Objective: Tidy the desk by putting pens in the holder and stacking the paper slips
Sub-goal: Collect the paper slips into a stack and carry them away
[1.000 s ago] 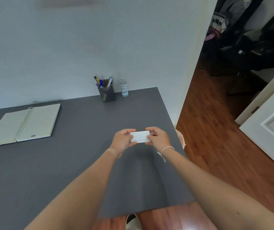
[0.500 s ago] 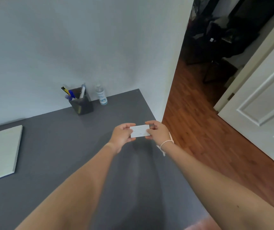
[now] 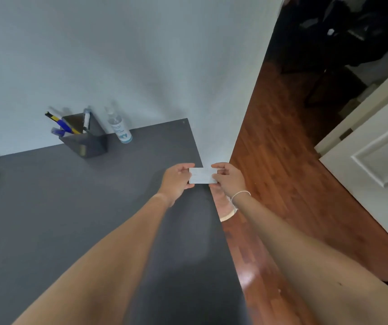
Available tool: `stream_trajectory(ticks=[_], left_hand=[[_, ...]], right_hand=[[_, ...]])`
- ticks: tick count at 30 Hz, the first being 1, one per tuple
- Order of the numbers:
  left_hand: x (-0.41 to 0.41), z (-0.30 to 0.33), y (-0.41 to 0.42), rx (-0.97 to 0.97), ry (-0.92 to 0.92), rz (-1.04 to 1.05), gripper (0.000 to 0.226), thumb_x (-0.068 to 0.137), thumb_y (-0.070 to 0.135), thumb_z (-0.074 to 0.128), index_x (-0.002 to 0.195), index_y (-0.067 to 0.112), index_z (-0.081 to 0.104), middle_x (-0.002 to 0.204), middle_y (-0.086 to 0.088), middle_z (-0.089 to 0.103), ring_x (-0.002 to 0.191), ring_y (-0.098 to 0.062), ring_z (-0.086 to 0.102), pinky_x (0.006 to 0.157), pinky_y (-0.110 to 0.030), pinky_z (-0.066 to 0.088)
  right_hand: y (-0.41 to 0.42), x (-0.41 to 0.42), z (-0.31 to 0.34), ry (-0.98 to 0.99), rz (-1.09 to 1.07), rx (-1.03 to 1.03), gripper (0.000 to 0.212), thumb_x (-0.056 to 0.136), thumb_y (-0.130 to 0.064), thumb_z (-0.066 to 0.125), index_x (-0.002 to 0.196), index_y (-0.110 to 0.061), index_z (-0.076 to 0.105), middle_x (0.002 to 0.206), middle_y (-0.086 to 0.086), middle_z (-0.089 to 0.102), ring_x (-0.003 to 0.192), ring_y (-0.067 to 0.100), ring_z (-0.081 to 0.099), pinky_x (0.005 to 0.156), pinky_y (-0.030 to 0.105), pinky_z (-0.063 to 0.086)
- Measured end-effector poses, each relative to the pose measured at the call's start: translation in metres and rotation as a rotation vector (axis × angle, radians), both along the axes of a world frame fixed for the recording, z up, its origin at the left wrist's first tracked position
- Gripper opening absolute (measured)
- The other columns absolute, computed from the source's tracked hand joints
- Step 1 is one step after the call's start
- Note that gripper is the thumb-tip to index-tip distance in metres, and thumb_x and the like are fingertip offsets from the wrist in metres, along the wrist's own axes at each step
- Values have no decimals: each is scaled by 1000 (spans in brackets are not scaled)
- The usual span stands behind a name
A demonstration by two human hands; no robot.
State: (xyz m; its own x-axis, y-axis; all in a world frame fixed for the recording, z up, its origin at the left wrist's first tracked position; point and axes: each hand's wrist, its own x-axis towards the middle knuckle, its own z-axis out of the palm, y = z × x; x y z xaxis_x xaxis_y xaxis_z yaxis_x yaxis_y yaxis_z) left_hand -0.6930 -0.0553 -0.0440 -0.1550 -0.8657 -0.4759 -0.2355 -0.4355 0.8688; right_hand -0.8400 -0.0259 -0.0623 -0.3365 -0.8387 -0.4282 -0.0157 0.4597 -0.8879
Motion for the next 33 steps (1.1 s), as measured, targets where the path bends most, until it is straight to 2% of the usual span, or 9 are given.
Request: stream_trajectory(ticks=[4, 6, 11, 13, 15, 22, 26, 29, 33], left_hand=[[-18, -8, -13, -127, -144, -10, 30, 92, 8, 42, 112, 17, 63, 107, -2, 64, 96, -16, 59, 88, -27, 51], [-22, -13, -16, -242, -285, -84, 33, 91, 7, 43, 115, 17, 62, 108, -1, 62, 95, -12, 55, 92, -25, 45], [-17, -30, -21, -536, -647, -352, 36, 90, 19, 48, 126, 15, 55, 131, -5, 55, 124, -24, 44, 106, -28, 31], [-13, -40, -20, -598, -767, -436, 41, 89, 27, 47, 128, 15, 54, 137, -7, 51, 128, -27, 42, 110, -36, 32], [-11, -48, -18, -647, -836, -482, 46, 88, 35, 42, 129, 16, 53, 140, -8, 49, 130, -29, 43, 111, -42, 33], [-9, -58, -17, -717, -881, -467, 47, 88, 36, 43, 131, 19, 50, 142, -6, 47, 131, -29, 43, 112, -41, 32], [-9, -57, -18, -722, -864, -440, 47, 86, 34, 46, 130, 20, 51, 141, -6, 49, 130, -29, 44, 111, -42, 34], [-9, -59, -18, -726, -849, -436, 47, 86, 34, 47, 130, 19, 51, 141, -6, 49, 130, -28, 44, 111, -42, 33], [-9, -60, -18, -721, -849, -438, 47, 86, 34, 46, 130, 18, 51, 142, -5, 48, 131, -27, 43, 112, -42, 32]], right_hand=[[-21, -25, -11, -11, -31, 28, 36, 80, 11, 50, 109, -6, 64, 69, 1, 46, 51, 5, 52, 41, 5, 41], [-29, -37, -17, -48, -67, 35, 35, 81, 12, 51, 110, -4, 63, 69, 2, 45, 54, 8, 50, 40, 5, 40], [-50, -51, -43, -87, -129, 67, 36, 84, 9, 52, 112, -13, 60, 72, -1, 46, 56, 9, 48, 41, 6, 42], [-56, -54, -62, -78, -156, 97, 35, 83, 8, 53, 112, -12, 61, 81, 2, 54, 67, 13, 55, 60, 13, 54], [-59, -58, -81, -54, -179, 148, 37, 81, 6, 53, 112, -11, 64, 94, 8, 62, 82, 18, 60, 83, 30, 57], [-62, -58, -127, 83, -182, 284, 34, 79, -1, 50, 104, -16, 68, 108, 7, 69, 83, 16, 59, 70, 22, 48], [-67, -52, -146, 88, -128, 360, 36, 84, -5, 45, 112, -18, 63, 93, -1, 62, 61, 11, 54, 37, 7, 39], [-74, -48, -158, 119, -119, 401, 37, 84, -4, 43, 113, -17, 63, 86, 0, 60, 53, 6, 48, 44, 17, 42], [-79, -45, -166, 139, -100, 431, 38, 84, -5, 44, 114, -18, 63, 86, 2, 60, 59, 15, 55, 48, 22, 43]])
